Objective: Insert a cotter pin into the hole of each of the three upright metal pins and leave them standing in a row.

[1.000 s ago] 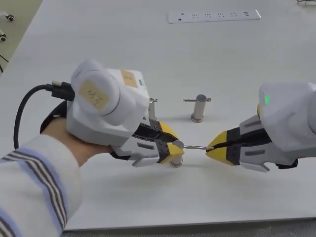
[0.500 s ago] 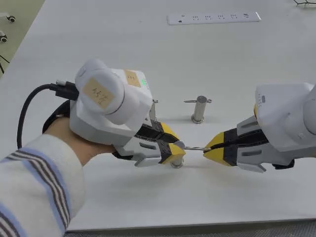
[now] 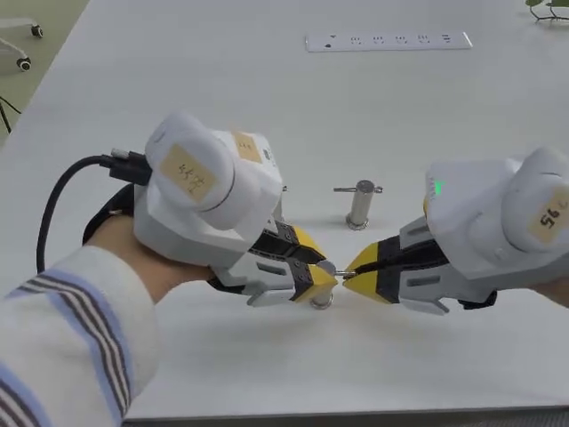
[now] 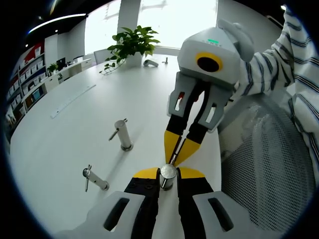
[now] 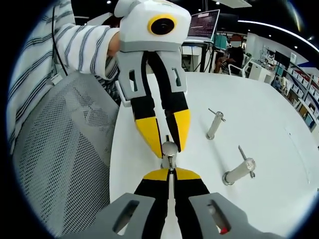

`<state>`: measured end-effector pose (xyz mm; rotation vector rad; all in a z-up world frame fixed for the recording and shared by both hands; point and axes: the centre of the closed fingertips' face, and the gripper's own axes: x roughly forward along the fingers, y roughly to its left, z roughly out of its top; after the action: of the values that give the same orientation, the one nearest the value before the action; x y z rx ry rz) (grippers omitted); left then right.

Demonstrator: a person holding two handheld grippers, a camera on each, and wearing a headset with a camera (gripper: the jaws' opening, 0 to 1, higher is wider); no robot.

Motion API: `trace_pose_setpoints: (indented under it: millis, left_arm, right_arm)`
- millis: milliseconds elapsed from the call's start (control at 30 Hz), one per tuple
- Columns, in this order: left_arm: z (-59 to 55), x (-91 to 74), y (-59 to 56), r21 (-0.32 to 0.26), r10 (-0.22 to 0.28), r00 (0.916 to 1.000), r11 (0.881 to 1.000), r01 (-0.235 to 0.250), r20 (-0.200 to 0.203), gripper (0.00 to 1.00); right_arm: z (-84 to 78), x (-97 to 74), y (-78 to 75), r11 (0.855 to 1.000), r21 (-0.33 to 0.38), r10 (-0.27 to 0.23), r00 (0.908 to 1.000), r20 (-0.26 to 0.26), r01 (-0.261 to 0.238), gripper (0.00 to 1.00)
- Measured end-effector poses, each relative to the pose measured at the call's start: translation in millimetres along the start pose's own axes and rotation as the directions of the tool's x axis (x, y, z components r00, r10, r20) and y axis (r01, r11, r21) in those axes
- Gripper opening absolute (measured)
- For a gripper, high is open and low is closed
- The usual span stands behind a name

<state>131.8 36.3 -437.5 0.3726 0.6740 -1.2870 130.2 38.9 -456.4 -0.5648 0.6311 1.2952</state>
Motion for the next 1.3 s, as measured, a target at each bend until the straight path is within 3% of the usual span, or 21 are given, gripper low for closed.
trace_pose_setpoints:
  millis: [167, 433, 600, 767, 1067, 1200, 1300]
  left_arm:
    - [0.0, -0.1, 1.3, -0.006, 0.004, 1.0, 1.0, -0.004, -0.001, 0.09]
    - [0.1, -0.2, 1.4, -0.022, 0.005, 1.0, 1.0, -0.005, 0.004, 0.09]
    - [0.0, 0.0, 1.4, -0.022, 0.006, 1.0, 1.0, -0.006, 0.003, 0.09]
    - [-0.2, 0.0, 0.9, -0.023, 0.008, 1.0, 1.0, -0.008, 0.002, 0.1]
    - [-0.2, 0.4, 0.3, -0.02, 0.012, 0.9999, 1.0, -0.012, 0.001, 0.1]
    - [0.2, -0.2, 1.6, -0.075, 0.011, 0.9999, 0.997, -0.01, 0.011, 0.1]
    - [1.3, -0.8, 1.5, -0.061, 0.01, 0.9997, 0.998, -0.009, 0.022, 0.1]
  right_arm:
    - [4.2, 3.2, 0.6, 0.999, -0.037, 0.009, 0.9999, -0.013, -0.01, 0.0]
    - [5.3, 0.3, 1.9, 1.0, -0.005, 0.019, 0.9998, 0.007, -0.019, 0.01]
    - [3.6, -5.1, -0.5, 1.0, -0.01, 0.0, 1.0, 0.004, 0.0, 0.07]
    - [1.3, -9.9, 0.0, 1.0, -0.002, -0.005, 0.9999, 0.009, 0.005, 0.0]
    - [2.4, -6.8, 0.6, 1.0, 0.003, -0.021, 0.9995, 0.025, 0.021, 0.0]
    - [2.2, -6.8, -1.6, 0.999, 0.027, -0.032, 0.9987, 0.039, 0.031, 0.0]
    - [0.5, -6.0, -1.6, 0.999, 0.044, -0.03, 0.9984, 0.049, 0.028, 0.09]
